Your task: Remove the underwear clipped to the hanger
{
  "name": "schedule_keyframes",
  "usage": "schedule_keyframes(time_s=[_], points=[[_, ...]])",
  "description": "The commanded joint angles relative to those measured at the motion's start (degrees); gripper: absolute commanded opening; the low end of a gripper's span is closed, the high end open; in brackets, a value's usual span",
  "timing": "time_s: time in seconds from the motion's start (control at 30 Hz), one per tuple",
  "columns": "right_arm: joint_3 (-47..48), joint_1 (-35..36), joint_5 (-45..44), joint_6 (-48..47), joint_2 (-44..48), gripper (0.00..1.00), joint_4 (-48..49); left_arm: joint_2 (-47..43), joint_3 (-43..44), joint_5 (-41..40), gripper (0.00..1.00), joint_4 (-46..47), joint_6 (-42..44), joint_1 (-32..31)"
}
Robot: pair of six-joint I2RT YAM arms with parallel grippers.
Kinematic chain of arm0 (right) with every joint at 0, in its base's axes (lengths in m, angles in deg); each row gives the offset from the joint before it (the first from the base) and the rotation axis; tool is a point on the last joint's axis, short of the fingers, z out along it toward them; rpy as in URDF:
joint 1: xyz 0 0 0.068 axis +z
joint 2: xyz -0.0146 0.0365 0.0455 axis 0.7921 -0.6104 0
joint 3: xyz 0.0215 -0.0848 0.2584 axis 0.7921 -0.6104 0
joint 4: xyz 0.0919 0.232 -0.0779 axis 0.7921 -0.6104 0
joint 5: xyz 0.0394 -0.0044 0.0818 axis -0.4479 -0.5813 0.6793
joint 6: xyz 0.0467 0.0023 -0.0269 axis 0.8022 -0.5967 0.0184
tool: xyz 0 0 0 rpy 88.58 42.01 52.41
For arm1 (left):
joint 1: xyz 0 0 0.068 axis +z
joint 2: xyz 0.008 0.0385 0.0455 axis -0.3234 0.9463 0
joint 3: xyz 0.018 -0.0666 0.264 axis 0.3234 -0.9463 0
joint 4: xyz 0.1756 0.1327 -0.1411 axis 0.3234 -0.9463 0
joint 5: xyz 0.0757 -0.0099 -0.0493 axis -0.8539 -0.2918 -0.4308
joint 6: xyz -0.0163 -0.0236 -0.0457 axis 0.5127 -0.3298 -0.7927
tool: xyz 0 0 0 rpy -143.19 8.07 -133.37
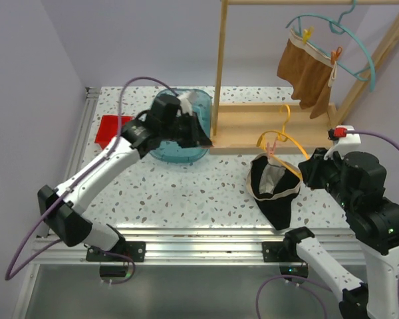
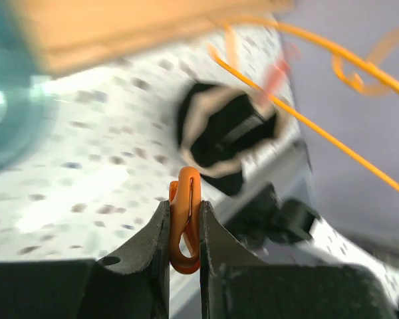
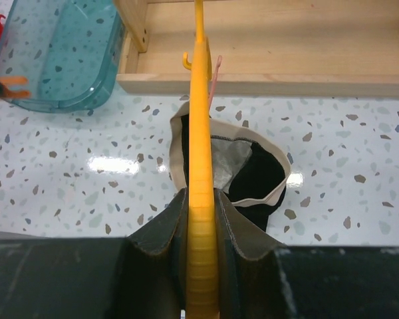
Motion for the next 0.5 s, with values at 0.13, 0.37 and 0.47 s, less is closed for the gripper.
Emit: schedule_keyframes(time_s=[0.13, 0.37, 0.47], points=[[3.2, -0.2, 3.0, 0.6, 0.7, 0.00, 1.7, -5.5, -5.5, -15.5, 0.00, -1.9, 9.7, 15.7], [5.3, -0.1, 3.3, 0.7, 0.7, 0.00, 0.6, 1.9, 1.4, -18.6, 0.00, -1.1, 13.7, 19.4], [5.4, -0.1, 3.5, 0.8, 1.2, 0.00, 0.1, 3.4, 3.3, -18.6, 0.00, -1.3, 14.2, 21.2]])
